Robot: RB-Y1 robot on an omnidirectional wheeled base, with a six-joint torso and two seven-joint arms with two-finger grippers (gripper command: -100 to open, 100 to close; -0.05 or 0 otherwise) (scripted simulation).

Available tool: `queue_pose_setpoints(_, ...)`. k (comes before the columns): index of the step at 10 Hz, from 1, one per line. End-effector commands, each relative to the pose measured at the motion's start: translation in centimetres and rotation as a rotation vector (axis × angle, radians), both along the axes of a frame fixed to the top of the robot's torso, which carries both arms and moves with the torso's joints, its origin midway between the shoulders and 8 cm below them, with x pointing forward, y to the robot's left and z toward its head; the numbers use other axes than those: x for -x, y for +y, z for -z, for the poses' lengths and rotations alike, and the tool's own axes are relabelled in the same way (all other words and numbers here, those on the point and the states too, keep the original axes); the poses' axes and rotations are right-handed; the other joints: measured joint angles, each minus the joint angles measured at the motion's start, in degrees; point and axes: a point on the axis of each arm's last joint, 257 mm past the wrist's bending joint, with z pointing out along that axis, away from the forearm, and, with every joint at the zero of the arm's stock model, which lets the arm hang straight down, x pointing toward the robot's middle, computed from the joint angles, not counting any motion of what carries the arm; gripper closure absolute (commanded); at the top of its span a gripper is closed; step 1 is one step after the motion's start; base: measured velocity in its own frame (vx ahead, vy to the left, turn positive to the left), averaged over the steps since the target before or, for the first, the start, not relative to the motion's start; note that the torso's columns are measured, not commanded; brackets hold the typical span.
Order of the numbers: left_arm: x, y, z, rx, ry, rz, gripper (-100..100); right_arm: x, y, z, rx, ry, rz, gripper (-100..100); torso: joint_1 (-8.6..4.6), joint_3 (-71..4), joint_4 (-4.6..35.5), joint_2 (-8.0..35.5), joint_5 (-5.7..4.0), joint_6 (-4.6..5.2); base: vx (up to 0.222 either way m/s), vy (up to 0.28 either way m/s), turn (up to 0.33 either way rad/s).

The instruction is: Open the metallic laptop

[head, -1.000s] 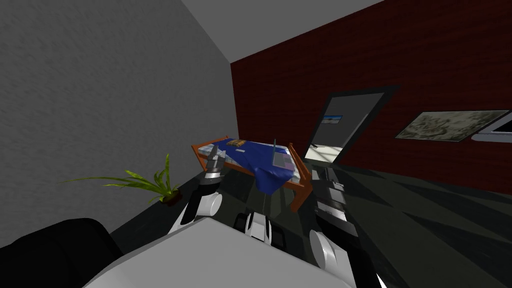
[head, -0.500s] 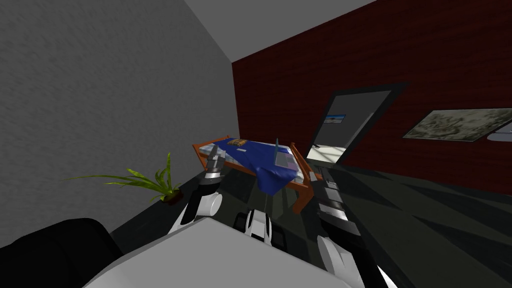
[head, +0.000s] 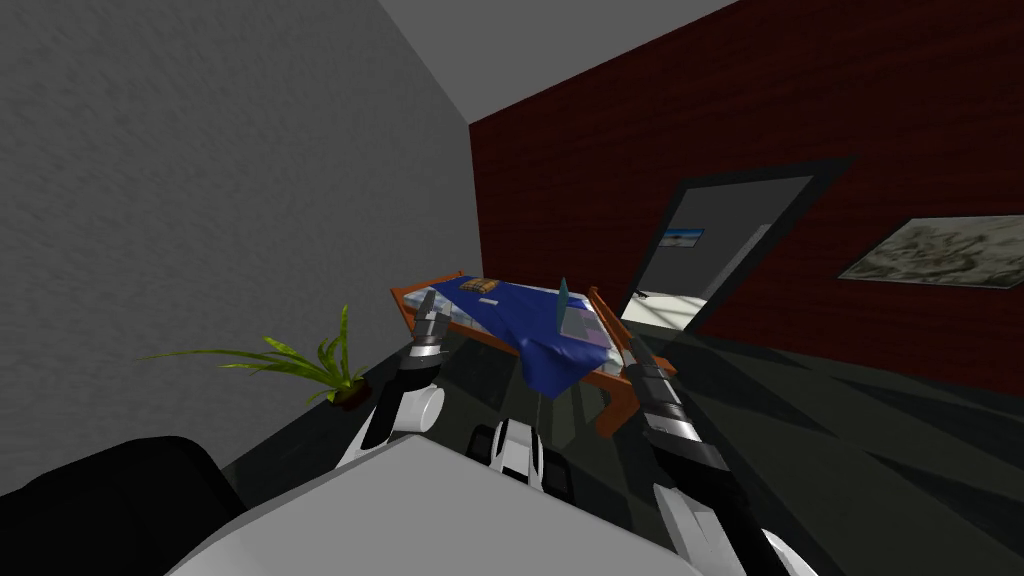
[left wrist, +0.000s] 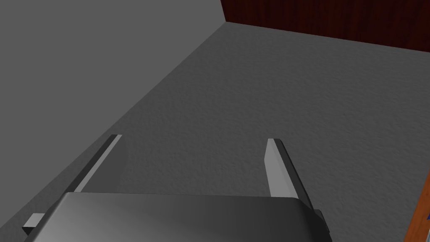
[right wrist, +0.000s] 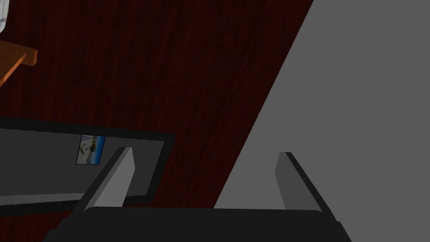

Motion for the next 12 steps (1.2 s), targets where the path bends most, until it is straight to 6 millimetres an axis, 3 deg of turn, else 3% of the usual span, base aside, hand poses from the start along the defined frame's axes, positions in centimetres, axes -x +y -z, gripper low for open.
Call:
queue_pose_setpoints(1,0.0,0.0,0.0,0.0,0.0,0.0,0,-0.8,-1.1,2.1,0.128,0.067,0.036,-100,0.0,0.0,0.0,0.0,0.0,0.0,0.056,0.123,0.066)
queue_pose_setpoints(7,0.0,0.0,0.0,0.0,0.0,0.0,0,-2.0,-5.7,6.4,0.452,0.221,0.139,-100,-0.01,0.0,0.0,0.0,0.0,0.0,0.048,0.128,0.057)
queue_pose_setpoints(12,0.0,0.0,0.0,0.0,0.0,0.0,0,-2.5,-11.8,9.4,0.759,0.357,0.239,-100,0.01,0.0,0.0,0.1,0.01,0.0,0.08,0.137,0.066)
